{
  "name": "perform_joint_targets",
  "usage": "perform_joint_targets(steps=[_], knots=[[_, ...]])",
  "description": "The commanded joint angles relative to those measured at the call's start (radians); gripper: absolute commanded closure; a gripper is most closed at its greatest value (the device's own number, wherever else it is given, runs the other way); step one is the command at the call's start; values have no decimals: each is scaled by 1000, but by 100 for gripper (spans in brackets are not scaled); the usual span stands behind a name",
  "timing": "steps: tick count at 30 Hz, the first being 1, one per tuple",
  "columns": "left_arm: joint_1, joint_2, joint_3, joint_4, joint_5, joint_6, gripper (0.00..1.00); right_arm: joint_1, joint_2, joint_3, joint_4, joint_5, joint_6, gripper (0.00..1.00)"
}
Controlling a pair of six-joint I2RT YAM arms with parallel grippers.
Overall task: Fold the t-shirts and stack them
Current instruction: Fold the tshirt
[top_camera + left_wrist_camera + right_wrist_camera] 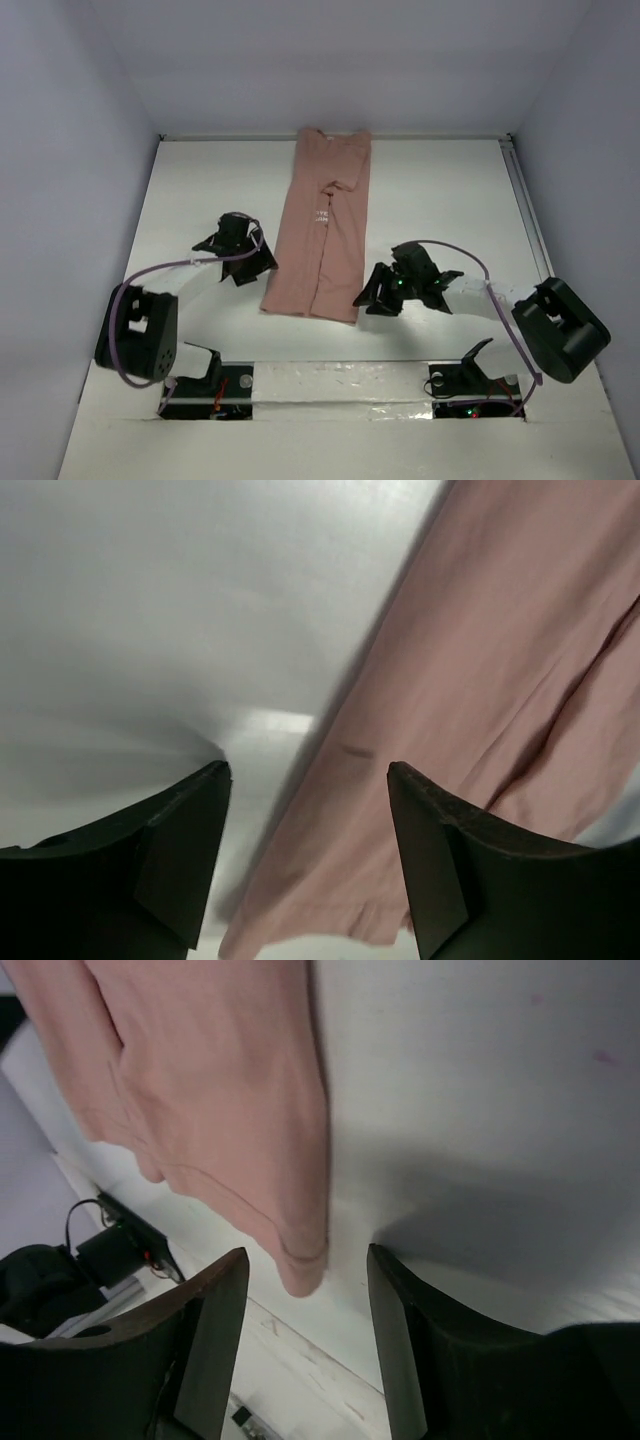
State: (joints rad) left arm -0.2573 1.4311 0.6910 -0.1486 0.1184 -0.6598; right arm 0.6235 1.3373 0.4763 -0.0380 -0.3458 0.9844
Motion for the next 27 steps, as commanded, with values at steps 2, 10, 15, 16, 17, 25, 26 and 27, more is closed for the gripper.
perform_joint_targets(steps=[2,10,15,16,17,25,26,27], knots=[[-26,-144,-119,-201,18,-31,40,51,86,-41,170,-19,120,47],[-71,-239,-156,-295,99,-37,46,51,100,-47,67,-2,161,73],[-111,-236,-174,-302,174,-17,53,18,-27,-77,-95,86,151,98],[-121,-238,-180,-302,190,-18,53,1,-61,-87,-127,106,116,99],[-149,-239,-191,-302,201,-20,53,-11,-94,-99,-149,111,97,96],[-206,-224,-215,-284,254,-23,52,-24,-242,-120,-270,85,39,51],[-206,-218,-217,-272,257,-24,52,-24,-248,-126,-267,85,43,51],[-206,-215,-219,-263,257,-23,52,-24,-253,-133,-240,85,48,51]])
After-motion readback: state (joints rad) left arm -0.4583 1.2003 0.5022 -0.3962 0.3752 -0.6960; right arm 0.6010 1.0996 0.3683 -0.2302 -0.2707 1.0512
